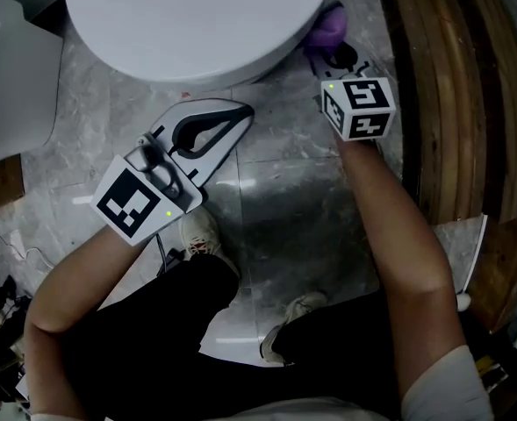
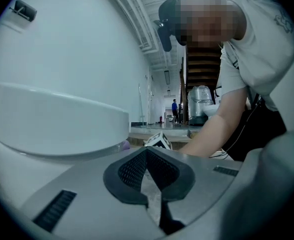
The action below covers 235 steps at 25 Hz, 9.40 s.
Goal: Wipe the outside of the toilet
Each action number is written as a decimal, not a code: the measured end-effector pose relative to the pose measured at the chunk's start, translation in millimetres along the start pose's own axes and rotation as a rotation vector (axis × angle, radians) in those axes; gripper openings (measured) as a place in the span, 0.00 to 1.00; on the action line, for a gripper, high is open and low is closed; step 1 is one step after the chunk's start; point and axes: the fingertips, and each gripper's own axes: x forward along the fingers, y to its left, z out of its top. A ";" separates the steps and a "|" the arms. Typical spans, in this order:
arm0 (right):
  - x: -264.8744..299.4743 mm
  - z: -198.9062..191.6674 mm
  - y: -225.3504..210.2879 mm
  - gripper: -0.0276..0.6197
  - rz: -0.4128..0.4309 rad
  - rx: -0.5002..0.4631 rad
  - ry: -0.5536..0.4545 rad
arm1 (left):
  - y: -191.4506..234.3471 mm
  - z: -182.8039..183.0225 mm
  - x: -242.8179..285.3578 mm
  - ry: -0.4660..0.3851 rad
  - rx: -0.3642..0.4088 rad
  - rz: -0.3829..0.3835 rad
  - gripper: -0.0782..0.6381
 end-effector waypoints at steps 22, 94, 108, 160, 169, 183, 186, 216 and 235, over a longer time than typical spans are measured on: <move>16.1 -112.6 132.6 0.18 0.150 0.063 0.160 | 20.7 -38.6 -23.4 0.055 -0.032 0.066 0.11; -72.0 56.4 137.3 0.18 0.334 0.020 -0.060 | 14.3 -29.7 -23.8 0.067 -0.024 0.105 0.11; 18.8 -83.6 187.5 0.19 0.330 0.047 0.199 | 32.2 -50.9 -58.2 0.067 -0.055 0.160 0.11; -270.4 450.6 187.6 0.18 0.374 0.104 0.149 | -27.3 446.7 -132.6 0.024 -0.160 0.138 0.11; -304.6 626.8 185.1 0.18 0.331 0.089 0.054 | -1.4 619.5 -185.3 -0.102 -0.208 0.206 0.11; -247.1 765.1 149.6 0.18 0.207 0.050 -0.074 | 73.6 714.4 -217.8 -0.251 -0.156 0.219 0.11; -229.4 769.0 142.5 0.18 0.242 0.042 -0.072 | 86.9 720.3 -210.9 -0.254 -0.148 0.251 0.11; -54.5 833.7 18.1 0.18 0.624 0.058 -0.096 | 273.0 735.6 -74.5 -0.261 -0.187 0.638 0.11; -27.2 830.7 -24.2 0.18 0.635 0.066 -0.083 | 307.6 724.3 -35.0 -0.222 -0.242 0.618 0.11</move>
